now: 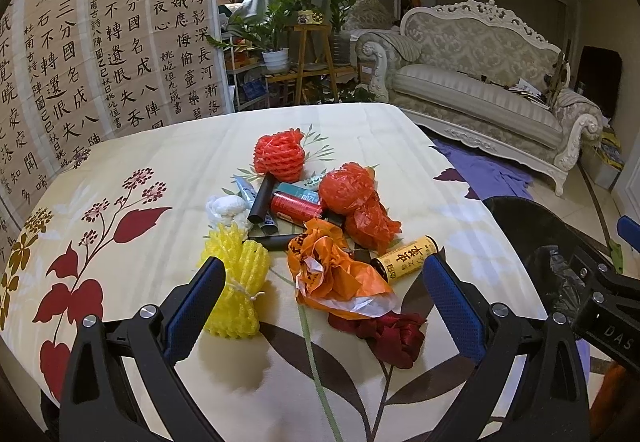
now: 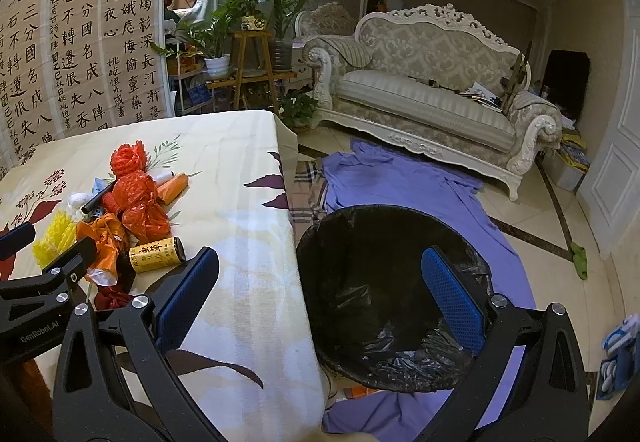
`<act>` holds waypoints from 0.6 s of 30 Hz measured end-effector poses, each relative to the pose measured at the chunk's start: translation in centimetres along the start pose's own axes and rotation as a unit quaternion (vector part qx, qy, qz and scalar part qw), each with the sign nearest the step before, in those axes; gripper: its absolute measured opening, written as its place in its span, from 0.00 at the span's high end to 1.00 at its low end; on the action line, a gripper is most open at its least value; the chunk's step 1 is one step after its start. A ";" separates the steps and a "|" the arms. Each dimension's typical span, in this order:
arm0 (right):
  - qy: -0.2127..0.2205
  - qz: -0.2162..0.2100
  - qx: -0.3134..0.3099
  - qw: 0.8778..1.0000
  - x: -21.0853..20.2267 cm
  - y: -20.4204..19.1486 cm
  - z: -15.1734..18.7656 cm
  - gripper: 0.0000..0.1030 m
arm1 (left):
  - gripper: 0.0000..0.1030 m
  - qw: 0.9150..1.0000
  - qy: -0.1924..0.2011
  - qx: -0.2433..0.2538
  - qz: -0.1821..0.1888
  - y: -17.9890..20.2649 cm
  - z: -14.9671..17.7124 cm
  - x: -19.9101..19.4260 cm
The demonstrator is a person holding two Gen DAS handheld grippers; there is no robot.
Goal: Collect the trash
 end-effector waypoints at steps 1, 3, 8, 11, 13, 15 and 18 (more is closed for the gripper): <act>0.000 0.000 0.000 1.000 0.0 0.0 0.0 0.04 | 0.06 1.000 0.000 0.001 0.000 0.1 0.0 0.0; -0.001 0.000 0.002 1.000 0.0 0.1 0.0 0.04 | 0.06 1.000 0.000 0.002 0.001 0.2 0.0 0.0; -0.002 0.002 0.004 1.000 0.0 0.4 0.0 0.04 | 0.06 1.000 -0.001 0.004 0.003 0.4 -0.1 0.0; -0.002 0.002 0.005 1.000 0.0 0.5 0.1 0.04 | 0.06 1.000 -0.002 0.005 0.004 0.5 0.0 0.0; -0.003 0.002 0.006 1.000 0.1 0.6 0.2 0.04 | 0.06 1.000 -0.003 0.005 0.004 0.5 0.0 -0.1; -0.003 0.001 0.007 1.000 0.1 0.6 0.2 0.04 | 0.06 1.000 -0.003 0.005 0.004 0.5 0.0 -0.1; -0.003 0.002 0.007 1.000 0.1 0.6 0.2 0.04 | 0.06 1.000 -0.004 0.006 0.005 0.6 0.0 -0.1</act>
Point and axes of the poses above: each gripper's, at about its wrist camera, not at the fingertips, and x roughly the way its jaws point, y to its right, z to its underside, the point moved 8 cm from there along x, roughly the way its jaws point, and after that the axes turned 15 degrees about -x, right-handed, at the moved point
